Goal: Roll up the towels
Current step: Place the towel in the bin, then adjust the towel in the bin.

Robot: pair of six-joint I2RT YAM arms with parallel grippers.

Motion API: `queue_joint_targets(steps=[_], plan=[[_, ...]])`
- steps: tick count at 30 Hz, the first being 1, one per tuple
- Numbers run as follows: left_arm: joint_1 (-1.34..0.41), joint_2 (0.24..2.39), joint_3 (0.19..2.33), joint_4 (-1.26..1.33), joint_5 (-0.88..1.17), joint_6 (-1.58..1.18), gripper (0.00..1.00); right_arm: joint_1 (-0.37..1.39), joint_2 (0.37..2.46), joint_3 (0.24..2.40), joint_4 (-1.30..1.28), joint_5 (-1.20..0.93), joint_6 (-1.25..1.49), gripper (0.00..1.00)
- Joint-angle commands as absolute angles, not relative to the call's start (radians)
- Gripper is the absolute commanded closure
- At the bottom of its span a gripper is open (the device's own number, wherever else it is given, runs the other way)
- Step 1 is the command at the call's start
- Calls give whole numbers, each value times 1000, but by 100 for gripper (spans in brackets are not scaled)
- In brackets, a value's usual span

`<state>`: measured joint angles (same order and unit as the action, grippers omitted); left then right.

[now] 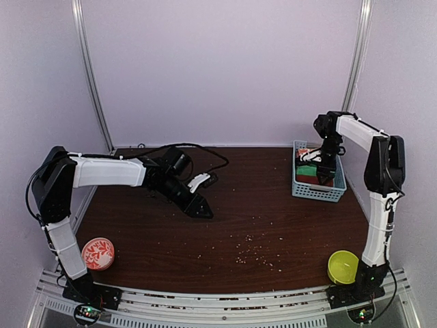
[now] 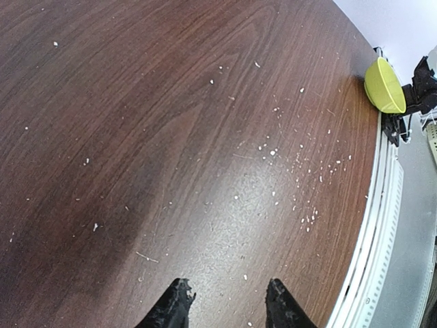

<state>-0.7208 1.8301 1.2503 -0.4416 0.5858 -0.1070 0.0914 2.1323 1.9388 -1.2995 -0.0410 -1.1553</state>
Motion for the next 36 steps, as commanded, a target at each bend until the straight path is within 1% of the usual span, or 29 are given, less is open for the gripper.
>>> queue_joint_targets(steps=[1,3,8,10,12,18,20,24,29,31,36], plan=[[-721,1815,1238,-411,611,-66,61,87,2040,1954,-1342,-41,-1021,32],[-721,1815,1238,-411,614,-62,62,73,2053,1997,-1357,-91,-950,44],[-721,1817,1235,-412,625,-52,61,64,2043,1945,-1356,-182,-872,65],[-722,1812,1231,-415,623,-46,61,60,2053,1921,-1344,-181,-813,71],[-721,1806,1226,-421,619,-39,61,52,2059,1891,-1312,-168,-766,74],[-722,1793,1214,-426,610,-33,62,31,2053,1751,-1149,-11,-615,76],[-721,1792,1210,-425,608,-35,62,23,2071,1724,-1122,4,-585,77],[-721,1781,1207,-426,606,-40,61,9,2097,1722,-1129,-61,-566,77],[-721,1749,1203,-438,580,-43,62,9,2041,1792,-1177,-139,-565,76],[-721,1733,1203,-445,561,-45,62,10,1999,1814,-1195,-164,-563,72],[-705,1688,1227,-494,435,-35,60,9,1861,1778,-1195,-205,-584,55]])
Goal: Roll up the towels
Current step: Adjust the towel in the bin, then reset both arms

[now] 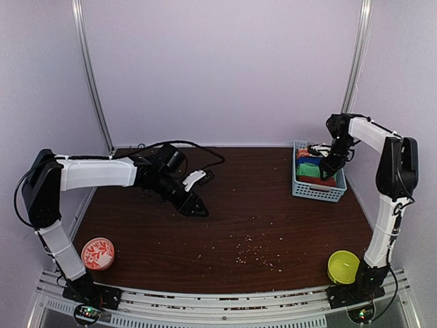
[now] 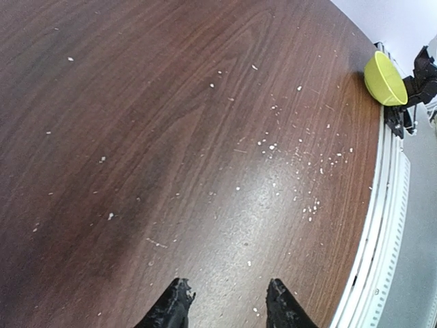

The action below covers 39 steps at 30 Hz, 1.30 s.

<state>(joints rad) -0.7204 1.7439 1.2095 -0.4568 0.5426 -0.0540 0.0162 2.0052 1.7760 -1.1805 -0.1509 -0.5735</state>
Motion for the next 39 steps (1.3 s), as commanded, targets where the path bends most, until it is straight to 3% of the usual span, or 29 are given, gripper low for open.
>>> queue_joint_targets(steps=[1,3,5,6,7,8,12,16,27,39], plan=[[-695,1672,1228,-500,396,-37,58,9,1832,1761,-1183,-212,-585,51],[-665,1636,1231,-509,306,-40,51,9,1769,1725,-1144,-230,-576,43],[-633,1599,1248,-518,219,-45,6,9,1697,1695,-1086,-252,-544,35],[-618,1581,1262,-522,183,-47,2,9,1656,1666,-1009,-252,-513,12],[-606,1566,1274,-524,133,-46,2,9,1610,1629,-940,-249,-475,1],[-598,1554,1287,-525,74,-39,2,9,1562,1577,-851,-244,-440,0],[-571,1534,1350,-526,-135,-4,2,9,1374,1310,-493,-245,-317,0],[-539,1514,1431,-500,-212,0,2,11,1274,1149,-258,-252,-139,0],[-528,1453,1605,-484,-462,-22,2,11,1165,1307,-219,-170,-33,0],[-527,1301,1365,-304,-538,-21,2,11,1092,1168,-147,-178,19,0]])
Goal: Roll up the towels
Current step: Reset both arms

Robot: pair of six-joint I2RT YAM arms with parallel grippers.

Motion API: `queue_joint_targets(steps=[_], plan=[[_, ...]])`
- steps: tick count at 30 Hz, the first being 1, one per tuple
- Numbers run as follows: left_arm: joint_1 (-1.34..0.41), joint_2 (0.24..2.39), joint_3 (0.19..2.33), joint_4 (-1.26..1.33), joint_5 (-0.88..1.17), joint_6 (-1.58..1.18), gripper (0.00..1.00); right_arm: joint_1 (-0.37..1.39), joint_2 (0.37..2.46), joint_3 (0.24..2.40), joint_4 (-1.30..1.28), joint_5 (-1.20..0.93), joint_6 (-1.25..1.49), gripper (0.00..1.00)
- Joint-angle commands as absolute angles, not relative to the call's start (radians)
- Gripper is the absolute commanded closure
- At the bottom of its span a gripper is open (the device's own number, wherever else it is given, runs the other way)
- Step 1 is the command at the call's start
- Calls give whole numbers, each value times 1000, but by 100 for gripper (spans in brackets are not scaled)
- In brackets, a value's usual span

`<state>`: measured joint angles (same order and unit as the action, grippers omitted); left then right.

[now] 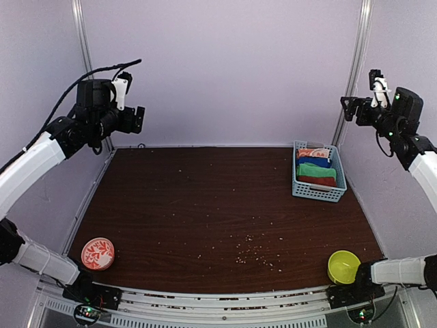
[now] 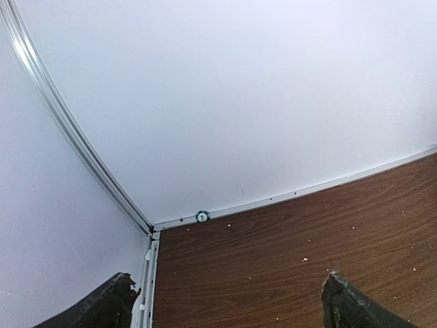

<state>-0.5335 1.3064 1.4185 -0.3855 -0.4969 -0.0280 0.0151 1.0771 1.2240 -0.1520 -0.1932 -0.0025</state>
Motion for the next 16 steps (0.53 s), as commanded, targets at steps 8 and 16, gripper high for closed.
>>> queue_joint_targets(steps=[8,16], plan=[[-528,1313,1372,-293,-540,-3,2,11,1104,1173,-145,-203,20,0],[-528,1319,1356,-295,-522,-13,2,11,1138,1186,-151,-297,20,0]])
